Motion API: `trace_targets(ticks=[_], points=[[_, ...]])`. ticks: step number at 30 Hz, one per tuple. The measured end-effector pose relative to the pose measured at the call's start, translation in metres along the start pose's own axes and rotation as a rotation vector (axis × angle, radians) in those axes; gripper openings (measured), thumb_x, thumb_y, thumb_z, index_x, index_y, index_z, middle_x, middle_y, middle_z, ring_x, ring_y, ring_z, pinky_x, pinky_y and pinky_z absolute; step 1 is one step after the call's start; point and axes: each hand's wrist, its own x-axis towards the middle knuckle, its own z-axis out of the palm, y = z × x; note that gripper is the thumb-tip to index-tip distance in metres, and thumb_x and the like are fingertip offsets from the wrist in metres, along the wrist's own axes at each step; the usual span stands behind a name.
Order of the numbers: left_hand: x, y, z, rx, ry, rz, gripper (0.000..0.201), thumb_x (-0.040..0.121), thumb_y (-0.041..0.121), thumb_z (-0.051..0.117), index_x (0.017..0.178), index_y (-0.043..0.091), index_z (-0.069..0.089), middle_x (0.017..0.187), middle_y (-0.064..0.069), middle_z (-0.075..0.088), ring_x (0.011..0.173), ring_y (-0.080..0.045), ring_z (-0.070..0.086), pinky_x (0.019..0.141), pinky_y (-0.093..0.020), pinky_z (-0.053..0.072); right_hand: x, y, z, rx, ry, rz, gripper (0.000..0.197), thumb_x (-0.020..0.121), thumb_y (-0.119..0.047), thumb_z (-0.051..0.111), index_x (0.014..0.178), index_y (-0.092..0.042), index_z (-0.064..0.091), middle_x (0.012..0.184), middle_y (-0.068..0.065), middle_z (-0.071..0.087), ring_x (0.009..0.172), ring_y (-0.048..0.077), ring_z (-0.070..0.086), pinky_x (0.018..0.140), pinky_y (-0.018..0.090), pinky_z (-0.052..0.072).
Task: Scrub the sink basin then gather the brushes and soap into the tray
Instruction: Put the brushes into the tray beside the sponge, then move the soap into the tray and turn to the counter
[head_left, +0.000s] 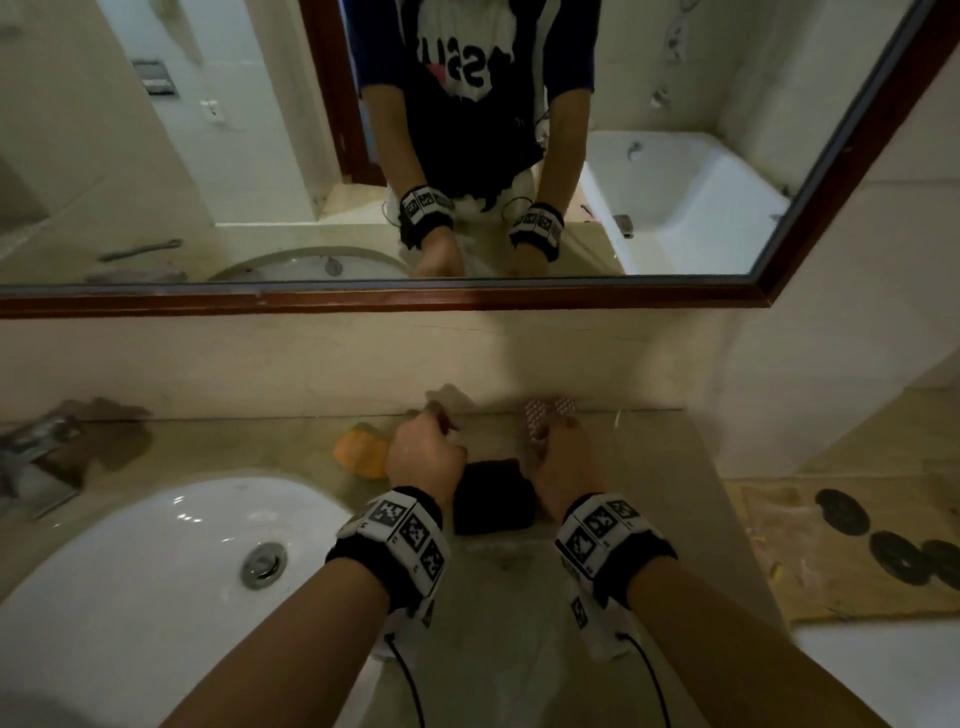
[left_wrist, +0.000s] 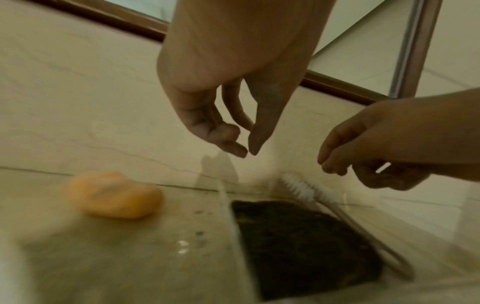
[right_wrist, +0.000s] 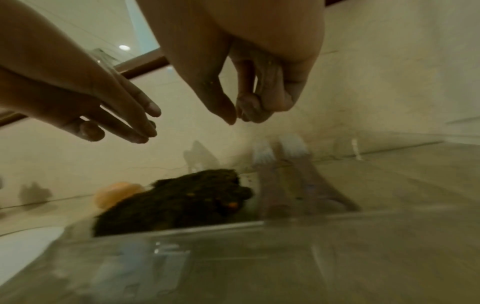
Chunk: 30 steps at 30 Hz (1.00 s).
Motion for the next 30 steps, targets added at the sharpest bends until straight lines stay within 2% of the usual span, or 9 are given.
trace_targets(ticks=[6,8,10,12,14,19,24,28,30], points=[[0.019,-0.08,-0.056,0.081,0.016,-0.025,0.04,0.078,0.002,0.058,0.115,0.018,0.056,0.119,-0.01,0.053,0.098,-0.029,0.059,0.075,-0.031,0.048,-0.003,-0.077,0.041,-0.197,-0.224,-0.163,0.041,0.096,-0.026,0.05,0.133,-0.01,0.042,0.137,0.011,0.044,0.121,0.027,0.049,0.099,0.034,0.042],[0.032,-0.101,-0.067,0.131,-0.065,-0.029,0.049,0.08,0.005,0.063,0.125,0.019,0.05,0.128,-0.009,0.048,0.107,-0.028,0.058,0.081,-0.032,0.048,-0.001,-0.095,0.059,-0.223,-0.316,-0.188,0.05,0.093,-0.019,0.055,0.139,-0.01,0.036,0.147,0.011,0.032,0.127,0.027,0.045,0.104,0.034,0.041],[0.047,-0.118,-0.073,0.172,-0.19,-0.015,0.066,0.079,0.013,0.07,0.137,0.023,0.04,0.14,-0.01,0.041,0.121,-0.029,0.051,0.098,-0.037,0.047,0.006,-0.108,0.077,-0.254,-0.384,-0.175,0.056,0.09,-0.006,0.056,0.141,-0.008,0.033,0.15,0.012,0.024,0.131,0.03,0.041,0.108,0.036,0.04],[0.06,-0.126,-0.076,0.28,-0.308,0.001,0.08,0.078,0.02,0.072,0.145,0.028,0.028,0.147,-0.01,0.034,0.133,-0.03,0.039,0.108,-0.044,0.04,0.013,-0.116,0.093,-0.277,-0.403,-0.156,0.054,0.088,-0.003,0.054,0.139,-0.007,0.035,0.148,0.014,0.027,0.13,0.032,0.041,0.107,0.036,0.041],[0.069,-0.13,-0.074,0.281,-0.396,0.011,0.085,0.078,0.022,0.074,0.147,0.028,0.023,0.145,-0.012,0.037,0.131,-0.032,0.042,0.108,-0.045,0.041,0.019,-0.122,0.105,-0.296,-0.418,-0.134,0.051,0.088,-0.005,0.054,0.137,-0.006,0.038,0.143,0.014,0.031,0.126,0.032,0.044,0.104,0.035,0.041],[0.085,-0.14,-0.065,0.195,-0.421,0.095,0.064,0.079,0.018,0.073,0.136,0.013,0.044,0.13,-0.014,0.057,0.118,-0.028,0.055,0.102,-0.04,0.047,0.036,-0.125,0.13,-0.315,-0.445,-0.094,0.045,0.092,-0.016,0.051,0.134,-0.005,0.041,0.14,0.015,0.038,0.123,0.031,0.047,0.103,0.035,0.041],[0.088,-0.14,-0.061,0.185,-0.451,0.083,0.062,0.084,0.021,0.066,0.139,0.009,0.04,0.132,-0.015,0.057,0.122,-0.03,0.052,0.105,-0.041,0.044,0.045,-0.124,0.137,-0.333,-0.447,-0.112,0.046,0.091,-0.025,0.055,0.132,-0.005,0.044,0.139,0.014,0.042,0.124,0.031,0.046,0.104,0.035,0.04],[0.083,-0.137,-0.059,0.068,-0.384,0.053,0.068,0.074,0.026,0.071,0.135,0.009,0.045,0.131,-0.017,0.058,0.12,-0.03,0.055,0.103,-0.042,0.047,0.039,-0.127,0.121,-0.313,-0.425,-0.195,0.043,0.087,-0.033,0.059,0.121,-0.007,0.054,0.128,0.014,0.052,0.116,0.029,0.05,0.098,0.034,0.042],[0.082,-0.128,-0.06,0.049,-0.368,0.084,0.064,0.076,0.018,0.074,0.133,0.007,0.047,0.131,-0.017,0.058,0.119,-0.031,0.056,0.103,-0.041,0.046,0.037,-0.128,0.099,-0.263,-0.372,-0.224,0.04,0.088,-0.031,0.059,0.12,-0.007,0.056,0.127,0.012,0.055,0.116,0.027,0.05,0.099,0.031,0.04]])
